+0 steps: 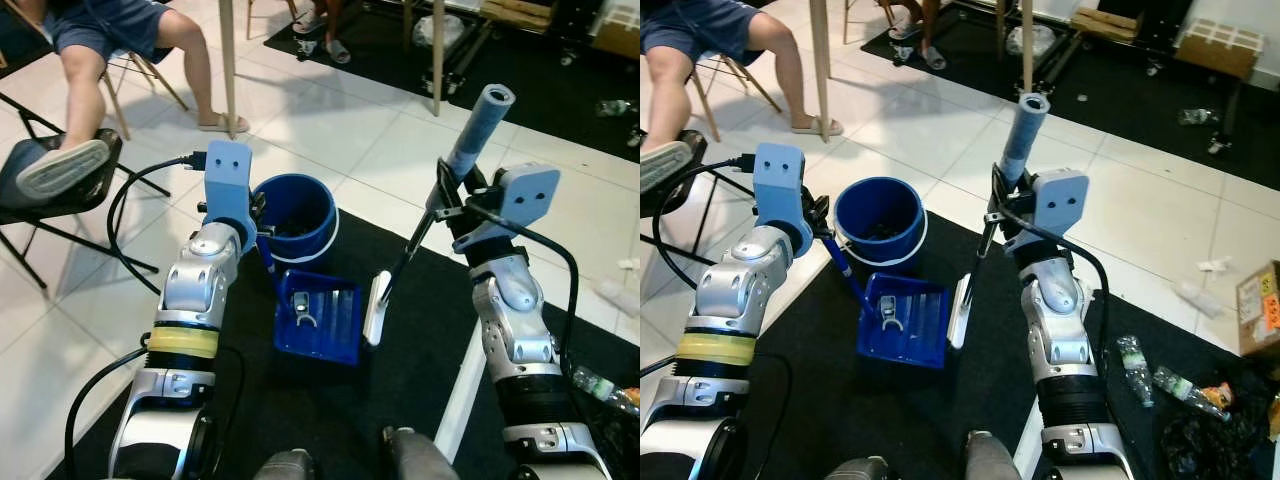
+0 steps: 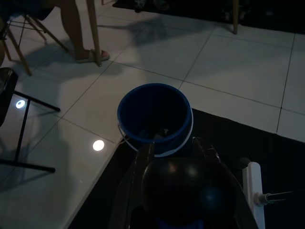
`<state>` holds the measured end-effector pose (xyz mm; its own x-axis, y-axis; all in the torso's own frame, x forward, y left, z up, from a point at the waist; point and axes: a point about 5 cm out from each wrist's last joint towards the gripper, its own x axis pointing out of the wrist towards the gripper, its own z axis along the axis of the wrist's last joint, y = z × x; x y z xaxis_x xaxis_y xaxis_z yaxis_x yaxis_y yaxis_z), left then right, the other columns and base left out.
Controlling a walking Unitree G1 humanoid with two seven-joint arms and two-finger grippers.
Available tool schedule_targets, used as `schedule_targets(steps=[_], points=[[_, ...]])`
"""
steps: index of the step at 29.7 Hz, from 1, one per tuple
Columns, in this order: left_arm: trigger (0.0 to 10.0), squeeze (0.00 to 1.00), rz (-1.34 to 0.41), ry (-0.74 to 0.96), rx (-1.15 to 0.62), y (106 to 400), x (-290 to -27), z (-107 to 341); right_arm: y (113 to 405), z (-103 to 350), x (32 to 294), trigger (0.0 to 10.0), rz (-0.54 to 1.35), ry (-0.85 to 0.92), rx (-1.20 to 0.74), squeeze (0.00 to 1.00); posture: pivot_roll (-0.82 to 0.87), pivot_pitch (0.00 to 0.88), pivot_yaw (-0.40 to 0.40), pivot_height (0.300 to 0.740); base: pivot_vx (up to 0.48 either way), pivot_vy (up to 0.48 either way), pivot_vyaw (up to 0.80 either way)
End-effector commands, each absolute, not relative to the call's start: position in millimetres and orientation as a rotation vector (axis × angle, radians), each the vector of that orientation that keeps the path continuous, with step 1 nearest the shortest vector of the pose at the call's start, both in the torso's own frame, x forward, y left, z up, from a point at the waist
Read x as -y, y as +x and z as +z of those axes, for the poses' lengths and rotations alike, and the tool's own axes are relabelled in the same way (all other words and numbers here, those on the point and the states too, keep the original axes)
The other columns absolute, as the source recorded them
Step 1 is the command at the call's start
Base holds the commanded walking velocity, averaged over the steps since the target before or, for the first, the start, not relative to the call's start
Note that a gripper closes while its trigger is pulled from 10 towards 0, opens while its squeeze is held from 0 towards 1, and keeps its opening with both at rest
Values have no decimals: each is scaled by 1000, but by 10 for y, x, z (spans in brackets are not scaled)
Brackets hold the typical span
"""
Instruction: Sweep floor
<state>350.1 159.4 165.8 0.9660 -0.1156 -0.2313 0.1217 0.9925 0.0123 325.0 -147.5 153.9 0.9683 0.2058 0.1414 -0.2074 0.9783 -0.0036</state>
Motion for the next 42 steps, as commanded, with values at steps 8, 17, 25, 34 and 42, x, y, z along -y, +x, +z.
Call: schedule_targets(steps=[8, 17, 25, 34, 42], points=[[10000, 0, -140, 20, -215, 3511, -1549, 1660, 3275, 1600, 1458, 10000, 205, 29, 168, 0, 35, 59, 50, 740, 0, 0, 800], [10000, 0, -144, 17, -217, 3518, -1535, 1653, 3270, 1586, 1472, 10000, 200, 40, 164, 0, 33, 63, 48, 740, 0, 0, 528], [10000, 0, -145, 12, -217, 3539, -1542, 1648, 3294, 1622, 1505, 10000, 187, 38, 171, 0, 31, 60, 46, 740, 0, 0, 0], [10000, 0, -147, 13, -209, 3548, -1548, 1657, 3291, 1642, 1506, 10000, 186, 50, 185, 0, 31, 59, 45, 740, 0, 0, 0], [10000, 0, -174, 14, -156, 3566, -1544, 1733, 3300, 1696, 1508, 10000, 189, 59, 208, 0, 31, 57, 43, 740, 74, 0, 0]])
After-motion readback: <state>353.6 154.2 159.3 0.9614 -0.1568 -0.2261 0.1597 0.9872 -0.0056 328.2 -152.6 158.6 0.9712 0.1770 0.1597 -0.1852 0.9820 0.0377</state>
